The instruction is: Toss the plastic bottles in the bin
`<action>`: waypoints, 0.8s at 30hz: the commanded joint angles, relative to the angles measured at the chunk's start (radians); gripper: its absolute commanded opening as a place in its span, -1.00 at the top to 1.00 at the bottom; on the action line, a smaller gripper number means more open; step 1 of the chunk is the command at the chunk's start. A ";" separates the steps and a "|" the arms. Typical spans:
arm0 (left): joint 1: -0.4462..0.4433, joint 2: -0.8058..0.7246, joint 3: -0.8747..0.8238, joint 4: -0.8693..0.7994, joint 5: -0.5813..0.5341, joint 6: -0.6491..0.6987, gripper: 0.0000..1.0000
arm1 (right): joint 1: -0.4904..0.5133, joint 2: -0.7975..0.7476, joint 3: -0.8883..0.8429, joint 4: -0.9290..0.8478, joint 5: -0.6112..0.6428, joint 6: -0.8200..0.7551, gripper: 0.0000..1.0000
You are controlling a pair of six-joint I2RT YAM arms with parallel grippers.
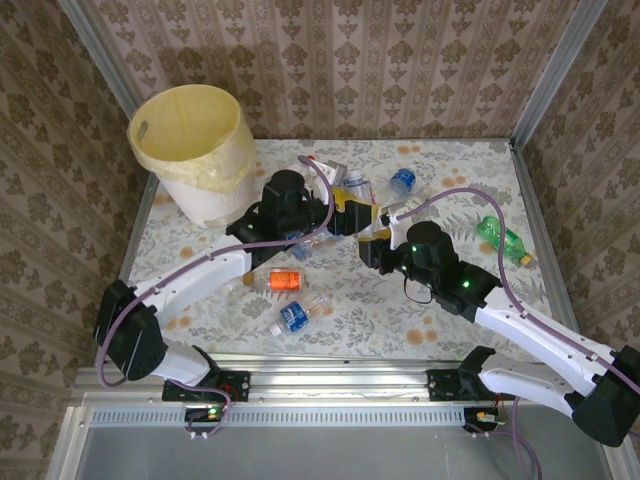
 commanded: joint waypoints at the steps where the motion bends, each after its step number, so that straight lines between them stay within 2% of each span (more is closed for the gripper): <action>1: -0.001 0.009 0.028 0.034 0.023 -0.002 -0.46 | 0.009 -0.008 -0.005 0.036 0.007 -0.018 0.15; 9: 0.023 -0.001 0.004 0.064 0.050 -0.008 -0.01 | 0.010 0.004 -0.015 0.034 -0.005 -0.029 0.08; 12: 0.027 -0.005 0.003 0.058 0.048 0.001 0.07 | 0.010 -0.001 -0.026 0.050 -0.024 -0.033 -0.03; 19: 0.038 -0.010 -0.010 0.070 0.045 -0.003 0.27 | 0.010 0.002 -0.031 0.056 -0.036 -0.036 -0.14; 24: 0.044 -0.014 -0.015 0.067 0.045 -0.003 0.31 | 0.009 -0.003 -0.041 0.063 -0.048 -0.037 -0.39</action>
